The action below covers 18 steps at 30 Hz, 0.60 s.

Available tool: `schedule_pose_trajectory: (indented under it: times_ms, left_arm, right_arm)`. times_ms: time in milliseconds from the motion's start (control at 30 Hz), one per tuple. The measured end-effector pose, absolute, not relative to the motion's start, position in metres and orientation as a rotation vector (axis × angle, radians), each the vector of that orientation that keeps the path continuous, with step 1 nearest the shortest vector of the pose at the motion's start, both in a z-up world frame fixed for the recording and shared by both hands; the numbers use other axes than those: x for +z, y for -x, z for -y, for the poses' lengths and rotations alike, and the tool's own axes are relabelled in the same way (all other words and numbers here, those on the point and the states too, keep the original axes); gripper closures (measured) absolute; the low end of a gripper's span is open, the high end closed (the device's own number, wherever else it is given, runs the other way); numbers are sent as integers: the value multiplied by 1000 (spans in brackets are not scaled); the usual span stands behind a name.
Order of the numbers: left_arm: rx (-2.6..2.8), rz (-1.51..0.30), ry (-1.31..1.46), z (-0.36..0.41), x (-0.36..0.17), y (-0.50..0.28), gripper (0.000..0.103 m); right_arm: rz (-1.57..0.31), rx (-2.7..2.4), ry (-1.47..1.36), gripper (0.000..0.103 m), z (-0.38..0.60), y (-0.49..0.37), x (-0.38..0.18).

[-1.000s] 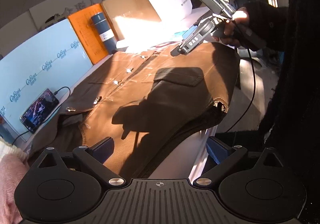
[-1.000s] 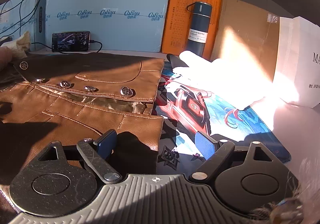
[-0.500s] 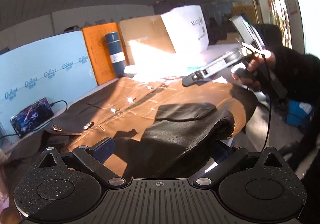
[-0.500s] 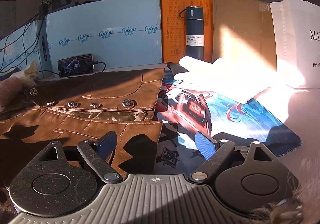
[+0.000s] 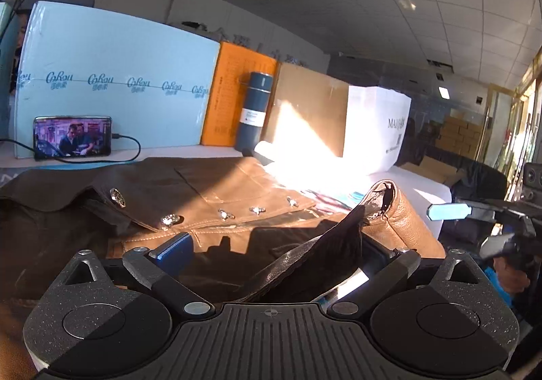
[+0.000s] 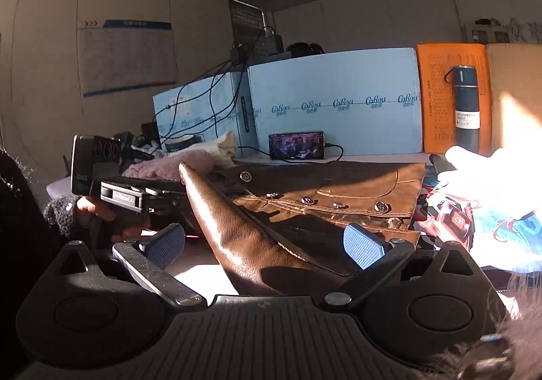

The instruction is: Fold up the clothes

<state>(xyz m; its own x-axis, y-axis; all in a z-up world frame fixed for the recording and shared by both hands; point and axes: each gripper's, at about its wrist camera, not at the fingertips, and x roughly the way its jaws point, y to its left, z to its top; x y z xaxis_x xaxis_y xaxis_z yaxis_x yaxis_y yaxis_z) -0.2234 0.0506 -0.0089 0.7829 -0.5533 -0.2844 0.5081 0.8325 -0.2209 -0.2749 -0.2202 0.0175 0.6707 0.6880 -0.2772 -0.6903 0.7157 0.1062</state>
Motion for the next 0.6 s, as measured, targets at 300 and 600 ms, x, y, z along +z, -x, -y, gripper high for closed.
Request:
schedule_pose_trajectory:
  times_ms: [300,600]
  left_arm:
    - [-534,-383,232,-58,-10,211,2]
    - [-593,-368,-2,-45,-14,232,1]
  right_arm:
    - [-313,531,224,2,191,271,-23]
    - [-250,409,225,2,204,260,-25]
